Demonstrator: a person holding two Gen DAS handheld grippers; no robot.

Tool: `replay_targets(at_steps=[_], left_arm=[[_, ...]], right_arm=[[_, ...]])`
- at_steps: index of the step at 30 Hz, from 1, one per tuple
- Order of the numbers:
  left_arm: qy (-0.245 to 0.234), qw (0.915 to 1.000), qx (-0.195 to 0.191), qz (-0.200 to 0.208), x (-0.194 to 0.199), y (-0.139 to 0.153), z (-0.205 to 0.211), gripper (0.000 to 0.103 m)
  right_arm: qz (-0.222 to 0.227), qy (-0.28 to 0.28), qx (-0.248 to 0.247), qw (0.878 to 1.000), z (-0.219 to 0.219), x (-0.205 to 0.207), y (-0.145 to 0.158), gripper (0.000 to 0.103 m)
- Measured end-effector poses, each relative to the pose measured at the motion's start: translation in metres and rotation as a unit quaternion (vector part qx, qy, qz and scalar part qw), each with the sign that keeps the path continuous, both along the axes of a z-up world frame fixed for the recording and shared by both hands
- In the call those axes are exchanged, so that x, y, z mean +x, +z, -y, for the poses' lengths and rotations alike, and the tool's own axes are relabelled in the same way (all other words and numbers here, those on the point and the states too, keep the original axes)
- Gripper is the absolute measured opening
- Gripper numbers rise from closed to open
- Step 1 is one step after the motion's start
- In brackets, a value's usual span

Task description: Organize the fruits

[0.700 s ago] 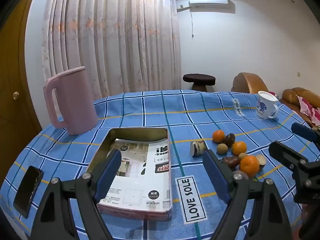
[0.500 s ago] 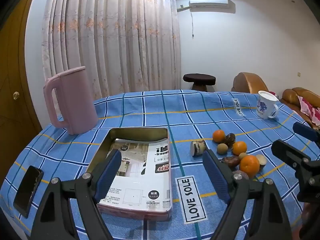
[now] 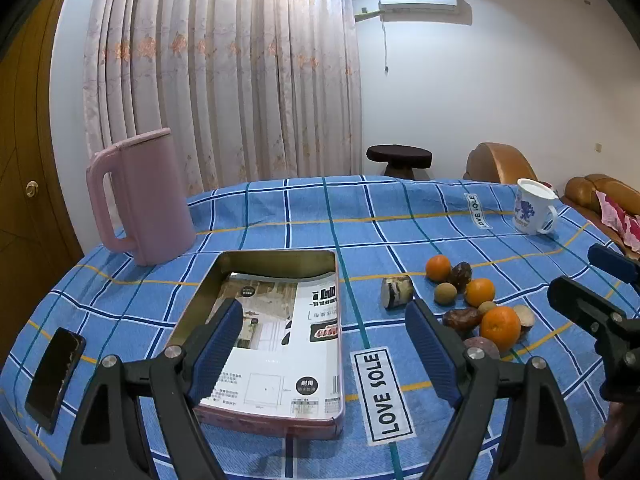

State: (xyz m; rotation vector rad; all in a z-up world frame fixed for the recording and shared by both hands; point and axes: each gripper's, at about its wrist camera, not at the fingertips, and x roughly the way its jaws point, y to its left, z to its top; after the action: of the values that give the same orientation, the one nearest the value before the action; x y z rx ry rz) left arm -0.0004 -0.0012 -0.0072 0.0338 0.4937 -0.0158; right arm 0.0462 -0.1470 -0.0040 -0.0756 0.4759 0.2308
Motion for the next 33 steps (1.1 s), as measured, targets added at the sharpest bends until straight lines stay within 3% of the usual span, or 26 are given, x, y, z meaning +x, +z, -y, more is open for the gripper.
replay_targets(at_steps=[33], left_arm=[[-0.002,1.0000,0.002,-0.005,-0.0002,-0.0041,0.0024,0.084]], right_arm=[[-0.004,-0.004,0.009,1.000,0.0029,-0.0031,-0.0046,0.103]])
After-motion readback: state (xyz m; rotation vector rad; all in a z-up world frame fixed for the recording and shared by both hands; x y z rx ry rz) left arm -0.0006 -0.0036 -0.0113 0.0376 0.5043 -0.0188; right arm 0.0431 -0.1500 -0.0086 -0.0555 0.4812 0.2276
